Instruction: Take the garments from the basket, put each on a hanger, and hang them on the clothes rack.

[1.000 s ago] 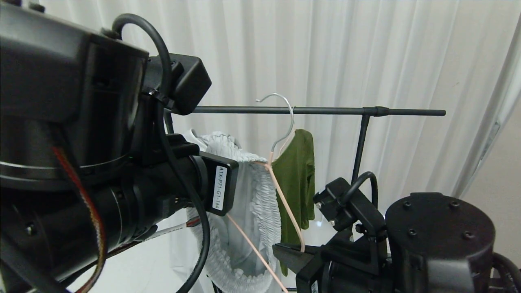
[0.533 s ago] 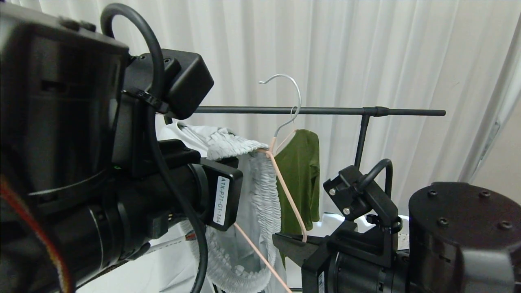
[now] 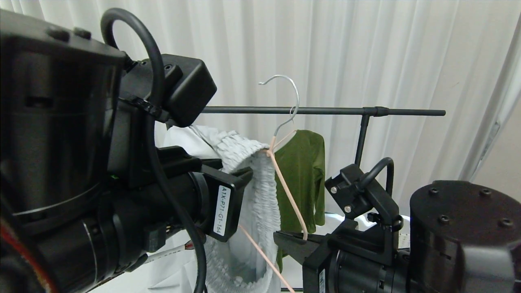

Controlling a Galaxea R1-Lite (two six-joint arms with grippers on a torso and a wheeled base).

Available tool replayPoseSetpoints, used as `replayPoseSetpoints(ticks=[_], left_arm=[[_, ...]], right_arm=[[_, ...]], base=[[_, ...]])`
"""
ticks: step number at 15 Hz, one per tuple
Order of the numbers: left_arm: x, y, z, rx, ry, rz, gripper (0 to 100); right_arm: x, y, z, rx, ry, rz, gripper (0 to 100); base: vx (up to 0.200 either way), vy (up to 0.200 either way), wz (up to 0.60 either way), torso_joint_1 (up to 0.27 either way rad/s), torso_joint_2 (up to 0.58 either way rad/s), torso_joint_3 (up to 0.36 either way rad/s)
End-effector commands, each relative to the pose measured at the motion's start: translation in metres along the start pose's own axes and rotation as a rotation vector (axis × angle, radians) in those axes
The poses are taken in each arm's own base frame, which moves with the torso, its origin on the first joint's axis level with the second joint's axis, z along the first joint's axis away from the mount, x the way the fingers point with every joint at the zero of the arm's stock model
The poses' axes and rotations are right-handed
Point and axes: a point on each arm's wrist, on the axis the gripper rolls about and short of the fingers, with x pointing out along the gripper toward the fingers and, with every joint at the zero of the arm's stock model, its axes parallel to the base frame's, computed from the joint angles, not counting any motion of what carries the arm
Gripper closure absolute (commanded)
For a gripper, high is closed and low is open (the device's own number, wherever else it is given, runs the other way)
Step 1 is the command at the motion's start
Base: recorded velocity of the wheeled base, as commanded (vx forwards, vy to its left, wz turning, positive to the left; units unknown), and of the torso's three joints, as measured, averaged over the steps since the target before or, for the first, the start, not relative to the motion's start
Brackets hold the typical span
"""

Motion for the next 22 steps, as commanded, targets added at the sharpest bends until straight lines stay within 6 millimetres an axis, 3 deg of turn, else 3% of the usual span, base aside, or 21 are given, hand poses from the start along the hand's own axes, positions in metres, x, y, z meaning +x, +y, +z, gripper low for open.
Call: replayPoseSetpoints(ticks=[1, 11, 19, 22], left_arm=[[0.000, 0.000, 0.000, -0.001, -0.001, 0.003, 0], [-0.007, 0.006, -0.009, -0.001, 0.004, 0.006, 0], [-0.002, 0.057, -0.045, -0.044, 0.096, 0.213, 0], [0.001, 0.065, -0.054, -0.057, 0.129, 0.213, 0]], right_arm=[[-0.001, 0.000, 0.001, -0.001, -0.004, 0.003, 100], [-0.009, -0.004, 0.000, -0.004, -0.051, 0.010, 100], [-0.029, -0.002, 0.012, -0.059, -0.120, 0.036, 100], [-0.041, -0.002, 0.019, -0.083, -0.157, 0.048, 100]], base=[[0.000, 0.000, 0.00, 0.000, 0.00, 0.000], [0.000, 0.000, 0.00, 0.000, 0.00, 0.000], [0.000, 0.000, 0.00, 0.000, 0.00, 0.000], [0.000, 0.000, 0.00, 0.000, 0.00, 0.000]])
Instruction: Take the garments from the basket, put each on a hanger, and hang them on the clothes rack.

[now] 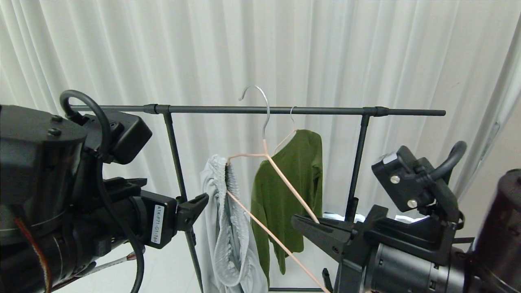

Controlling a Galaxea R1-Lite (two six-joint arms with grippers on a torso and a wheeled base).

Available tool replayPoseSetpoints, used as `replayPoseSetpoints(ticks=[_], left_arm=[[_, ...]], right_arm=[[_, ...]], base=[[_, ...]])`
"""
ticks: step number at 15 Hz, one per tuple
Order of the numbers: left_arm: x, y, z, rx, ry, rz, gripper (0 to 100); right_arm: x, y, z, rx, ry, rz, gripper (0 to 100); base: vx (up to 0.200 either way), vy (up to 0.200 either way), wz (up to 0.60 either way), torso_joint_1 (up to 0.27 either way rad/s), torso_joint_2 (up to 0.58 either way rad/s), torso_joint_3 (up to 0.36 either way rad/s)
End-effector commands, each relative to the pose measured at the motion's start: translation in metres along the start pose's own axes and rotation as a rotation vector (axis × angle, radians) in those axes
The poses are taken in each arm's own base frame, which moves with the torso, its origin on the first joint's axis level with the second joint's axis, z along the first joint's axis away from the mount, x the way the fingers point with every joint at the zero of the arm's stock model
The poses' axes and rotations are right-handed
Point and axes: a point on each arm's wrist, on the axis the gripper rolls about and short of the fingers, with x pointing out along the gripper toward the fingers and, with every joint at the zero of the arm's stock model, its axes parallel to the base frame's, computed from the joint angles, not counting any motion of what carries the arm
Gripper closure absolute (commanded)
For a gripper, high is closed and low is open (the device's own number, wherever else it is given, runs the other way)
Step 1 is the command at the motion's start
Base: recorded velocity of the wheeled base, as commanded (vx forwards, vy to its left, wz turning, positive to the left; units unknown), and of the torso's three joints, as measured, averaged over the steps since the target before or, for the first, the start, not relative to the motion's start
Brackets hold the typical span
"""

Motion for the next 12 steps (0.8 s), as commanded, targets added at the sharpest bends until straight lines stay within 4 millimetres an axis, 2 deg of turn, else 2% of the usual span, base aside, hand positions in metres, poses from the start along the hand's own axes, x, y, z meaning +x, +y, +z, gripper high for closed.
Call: replayPoseSetpoints(ticks=[1, 4, 5, 9, 12], left_arm=[[0.002, 0.006, -0.003, -0.011, 0.013, 0.015, 0], [0.026, 0.010, 0.006, -0.065, -0.019, 0.073, 0], [0.028, 0.009, 0.008, -0.058, -0.045, 0.065, 0], [0.019, 0.010, -0.002, 0.069, -0.129, -0.124, 0], [0.020, 0.011, -0.005, 0.109, -0.189, -0.152, 0]], right_arm=[[-0.010, 0.001, 0.008, -0.001, -0.037, 0.011, 100], [-0.020, 0.002, 0.008, -0.019, -0.054, 0.052, 100], [-0.024, 0.001, 0.006, -0.030, -0.054, 0.068, 100], [-0.029, 0.000, 0.004, -0.040, -0.058, 0.090, 100], [-0.029, 0.001, 0.004, -0.048, -0.054, 0.107, 100]], base=[[0.000, 0.000, 0.00, 0.000, 0.00, 0.000], [0.000, 0.000, 0.00, 0.000, 0.00, 0.000], [0.000, 0.000, 0.00, 0.000, 0.00, 0.000], [0.000, 0.000, 0.00, 0.000, 0.00, 0.000], [0.000, 0.000, 0.00, 0.000, 0.00, 0.000]])
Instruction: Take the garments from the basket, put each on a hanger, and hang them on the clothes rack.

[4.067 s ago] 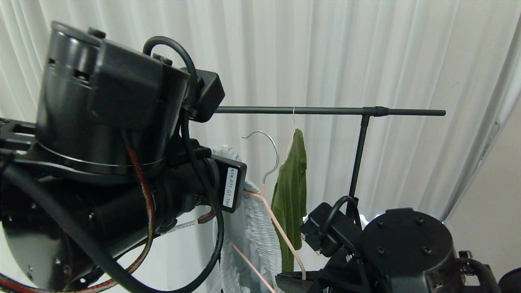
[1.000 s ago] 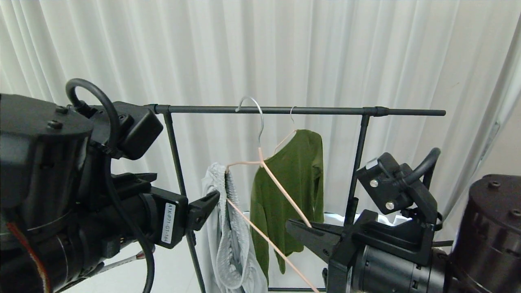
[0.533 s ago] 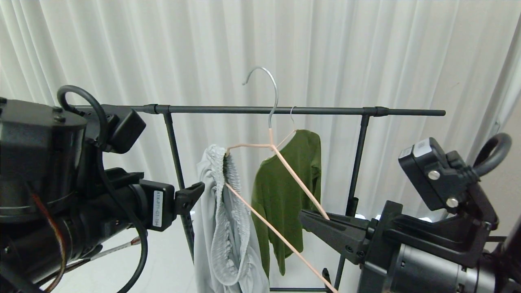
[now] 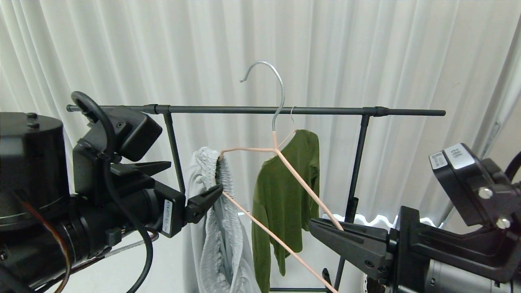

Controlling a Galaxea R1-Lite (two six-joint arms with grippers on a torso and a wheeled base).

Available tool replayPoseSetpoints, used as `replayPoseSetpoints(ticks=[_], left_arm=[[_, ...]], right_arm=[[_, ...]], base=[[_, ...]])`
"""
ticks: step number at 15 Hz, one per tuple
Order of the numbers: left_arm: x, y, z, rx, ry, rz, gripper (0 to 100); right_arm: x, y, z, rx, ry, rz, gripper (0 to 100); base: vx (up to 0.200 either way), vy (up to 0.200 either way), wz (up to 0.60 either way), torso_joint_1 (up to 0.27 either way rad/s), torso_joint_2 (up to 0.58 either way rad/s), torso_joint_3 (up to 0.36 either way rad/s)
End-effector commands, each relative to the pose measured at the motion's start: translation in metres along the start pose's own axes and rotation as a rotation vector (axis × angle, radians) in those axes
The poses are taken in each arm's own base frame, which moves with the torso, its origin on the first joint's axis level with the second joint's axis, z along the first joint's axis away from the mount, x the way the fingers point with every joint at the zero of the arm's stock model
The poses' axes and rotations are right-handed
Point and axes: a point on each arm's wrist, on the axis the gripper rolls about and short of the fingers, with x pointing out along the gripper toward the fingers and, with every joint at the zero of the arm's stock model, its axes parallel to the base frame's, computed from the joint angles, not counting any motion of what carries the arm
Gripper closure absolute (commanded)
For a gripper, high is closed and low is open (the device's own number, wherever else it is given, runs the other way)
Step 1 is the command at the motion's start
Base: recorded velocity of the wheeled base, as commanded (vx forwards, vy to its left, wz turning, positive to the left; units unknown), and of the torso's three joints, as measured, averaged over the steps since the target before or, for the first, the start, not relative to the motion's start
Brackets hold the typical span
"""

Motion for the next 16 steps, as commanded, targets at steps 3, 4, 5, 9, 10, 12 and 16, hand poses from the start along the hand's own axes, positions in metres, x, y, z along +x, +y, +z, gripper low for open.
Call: replayPoseSetpoints(ticks=[3, 4, 5, 9, 10, 12, 16], left_arm=[[0.014, 0.003, -0.002, 0.009, -0.007, 0.031, 0], [0.016, 0.009, -0.004, 0.032, 0.002, 0.059, 0], [0.017, 0.014, -0.005, 0.050, 0.009, 0.085, 0], [0.021, 0.022, -0.006, 0.060, 0.022, 0.115, 0], [0.021, 0.020, -0.006, 0.062, 0.021, 0.110, 0], [0.021, 0.017, -0.006, 0.065, 0.019, 0.095, 0], [0.025, 0.017, -0.005, 0.067, 0.014, 0.096, 0]], right_arm=[[0.000, 0.002, 0.000, -0.002, 0.002, 0.011, 100], [0.000, 0.002, 0.000, -0.002, 0.002, 0.011, 100], [0.000, 0.002, 0.000, -0.002, 0.002, 0.011, 100], [0.000, 0.002, 0.000, -0.002, 0.000, 0.015, 100], [0.000, 0.002, 0.000, -0.002, 0.001, 0.015, 100], [0.000, 0.002, 0.000, -0.002, 0.001, 0.015, 100], [0.001, 0.003, 0.002, 0.000, -0.014, 0.045, 100]], base=[[0.000, 0.000, 0.00, 0.000, 0.00, 0.000], [0.000, 0.000, 0.00, 0.000, 0.00, 0.000], [0.000, 0.000, 0.00, 0.000, 0.00, 0.000], [0.000, 0.000, 0.00, 0.000, 0.00, 0.000], [0.000, 0.000, 0.00, 0.000, 0.00, 0.000], [0.000, 0.000, 0.00, 0.000, 0.00, 0.000], [0.000, 0.000, 0.00, 0.000, 0.00, 0.000]])
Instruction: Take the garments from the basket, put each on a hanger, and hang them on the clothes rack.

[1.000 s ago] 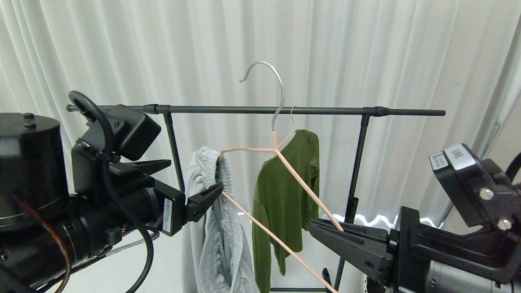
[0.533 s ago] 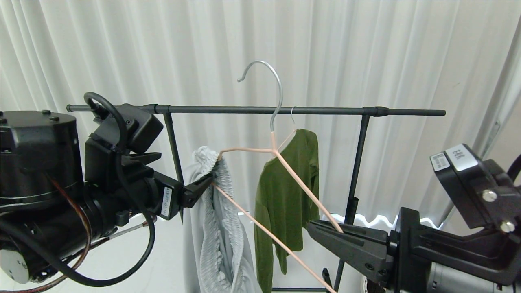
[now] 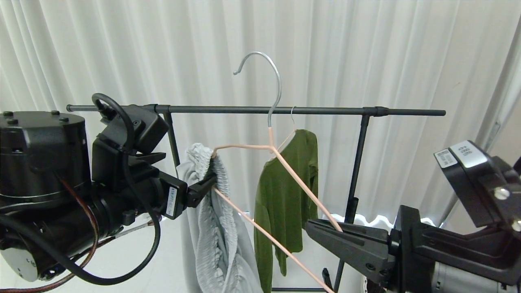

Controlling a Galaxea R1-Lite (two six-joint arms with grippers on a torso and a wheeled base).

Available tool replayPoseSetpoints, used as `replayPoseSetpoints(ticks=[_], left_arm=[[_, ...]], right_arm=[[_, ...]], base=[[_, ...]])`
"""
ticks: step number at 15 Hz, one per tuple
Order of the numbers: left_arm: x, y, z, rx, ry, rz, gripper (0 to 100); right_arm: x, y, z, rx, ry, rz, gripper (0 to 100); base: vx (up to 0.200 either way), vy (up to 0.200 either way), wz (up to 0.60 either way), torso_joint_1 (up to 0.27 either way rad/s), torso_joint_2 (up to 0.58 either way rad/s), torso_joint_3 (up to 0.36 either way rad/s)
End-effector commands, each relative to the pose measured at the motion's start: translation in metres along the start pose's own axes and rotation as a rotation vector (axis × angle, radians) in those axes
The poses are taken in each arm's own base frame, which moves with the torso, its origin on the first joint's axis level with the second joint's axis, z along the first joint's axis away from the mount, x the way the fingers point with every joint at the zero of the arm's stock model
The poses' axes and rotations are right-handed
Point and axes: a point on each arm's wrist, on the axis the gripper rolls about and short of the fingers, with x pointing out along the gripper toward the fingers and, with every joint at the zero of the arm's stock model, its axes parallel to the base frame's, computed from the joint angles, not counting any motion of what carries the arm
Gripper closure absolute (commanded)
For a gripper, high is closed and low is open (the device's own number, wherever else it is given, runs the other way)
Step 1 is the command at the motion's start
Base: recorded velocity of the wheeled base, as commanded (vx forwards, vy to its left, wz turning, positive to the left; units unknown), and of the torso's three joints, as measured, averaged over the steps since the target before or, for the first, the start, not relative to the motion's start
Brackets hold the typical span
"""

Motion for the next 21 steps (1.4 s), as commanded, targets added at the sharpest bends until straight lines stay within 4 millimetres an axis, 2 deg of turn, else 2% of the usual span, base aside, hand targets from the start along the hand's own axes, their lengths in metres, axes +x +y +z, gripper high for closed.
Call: replayPoseSetpoints(ticks=[1, 7, 11, 21], left_arm=[[0.003, -0.001, -0.001, 0.002, 0.004, -0.001, 100], [0.000, -0.008, 0.003, -0.001, -0.032, -0.030, 100], [-0.006, -0.021, 0.013, -0.004, -0.110, -0.084, 100], [-0.014, -0.023, 0.022, -0.020, -0.177, -0.099, 100]], right_arm=[[0.001, 0.000, -0.001, 0.000, 0.004, 0.000, 100], [0.001, -0.002, -0.005, -0.001, 0.016, -0.007, 100], [0.008, -0.007, -0.013, 0.001, 0.050, -0.028, 100], [0.024, -0.016, -0.030, 0.000, 0.125, -0.070, 100]], base=[[0.000, 0.000, 0.00, 0.000, 0.00, 0.000], [0.000, 0.000, 0.00, 0.000, 0.00, 0.000], [0.000, 0.000, 0.00, 0.000, 0.00, 0.000], [0.000, 0.000, 0.00, 0.000, 0.00, 0.000]])
